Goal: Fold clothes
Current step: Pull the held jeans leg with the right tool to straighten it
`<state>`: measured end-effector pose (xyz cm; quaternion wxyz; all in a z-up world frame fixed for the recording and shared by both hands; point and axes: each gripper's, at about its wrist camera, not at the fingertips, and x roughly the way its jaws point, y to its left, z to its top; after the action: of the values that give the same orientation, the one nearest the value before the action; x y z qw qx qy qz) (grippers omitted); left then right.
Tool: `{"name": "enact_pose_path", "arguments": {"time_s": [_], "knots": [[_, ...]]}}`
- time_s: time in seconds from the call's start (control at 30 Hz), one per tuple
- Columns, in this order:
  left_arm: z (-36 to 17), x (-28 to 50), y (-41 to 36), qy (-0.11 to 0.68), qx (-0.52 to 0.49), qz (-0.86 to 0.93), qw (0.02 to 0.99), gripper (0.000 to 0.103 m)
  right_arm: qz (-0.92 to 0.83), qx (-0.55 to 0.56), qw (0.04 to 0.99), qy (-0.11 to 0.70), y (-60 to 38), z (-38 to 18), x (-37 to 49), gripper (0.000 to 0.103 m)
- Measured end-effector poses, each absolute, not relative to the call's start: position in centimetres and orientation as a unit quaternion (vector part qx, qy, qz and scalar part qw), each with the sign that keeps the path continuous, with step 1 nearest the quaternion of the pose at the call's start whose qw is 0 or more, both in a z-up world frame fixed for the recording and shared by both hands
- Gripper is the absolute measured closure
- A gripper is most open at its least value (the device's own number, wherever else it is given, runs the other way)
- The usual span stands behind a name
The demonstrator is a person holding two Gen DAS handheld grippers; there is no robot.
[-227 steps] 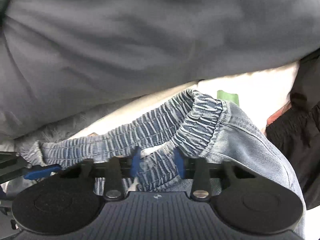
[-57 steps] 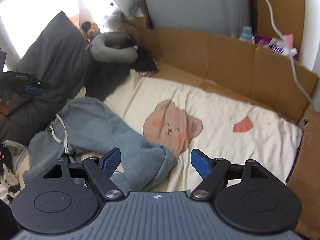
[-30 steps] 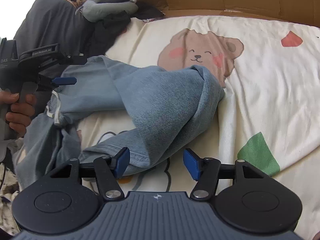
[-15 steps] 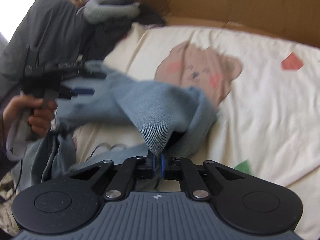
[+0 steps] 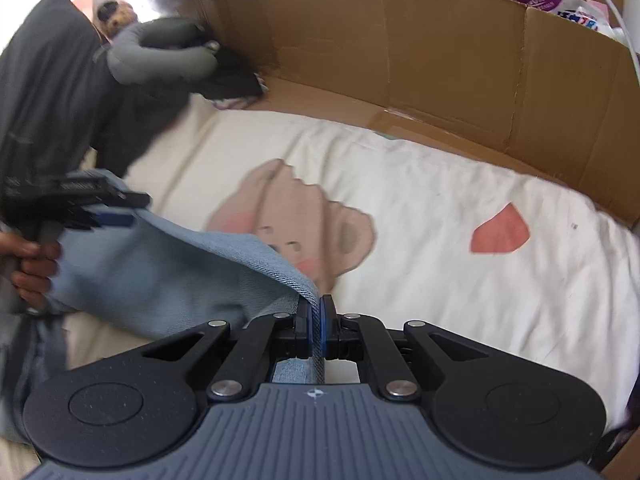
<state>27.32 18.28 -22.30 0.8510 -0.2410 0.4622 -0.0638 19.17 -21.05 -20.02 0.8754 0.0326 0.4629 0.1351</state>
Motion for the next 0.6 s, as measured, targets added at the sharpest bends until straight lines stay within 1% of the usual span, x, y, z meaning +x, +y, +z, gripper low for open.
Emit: {"name": "enact_pose_path", "arguments": {"time_s": [0.17,0.37,0.47,0.5,0.53,0.6], "knots": [[-21.8,27.9,18.0,0.456,-0.216,-0.059,0.861,0.028,0.123,0.016,0.871,0.475,-22.1,-22.1,22.2,0.101],[-22.4,28.6,18.2,0.47,-0.175,-0.047,0.864,0.029,0.103,0.01,0.862,0.497,-22.7,-24.8,25.5,0.1],[-22.7,28.9,18.1,0.476,-0.16,-0.04,0.864,0.029,0.096,0.039,0.861,0.498,-23.7,-25.5,26.8,0.09],[-22.6,28.9,18.1,0.477,-0.156,-0.037,0.864,0.03,0.094,0.054,0.863,0.494,-24.3,-25.4,26.8,0.073],[-22.5,28.8,18.1,0.476,-0.155,-0.036,0.865,0.03,0.09,0.064,0.864,0.492,-24.8,-25.2,26.6,0.062],[-22.0,28.5,17.8,0.472,-0.156,-0.041,0.866,0.03,0.091,0.075,0.867,0.485,-25.6,-24.5,25.9,0.053]]}}
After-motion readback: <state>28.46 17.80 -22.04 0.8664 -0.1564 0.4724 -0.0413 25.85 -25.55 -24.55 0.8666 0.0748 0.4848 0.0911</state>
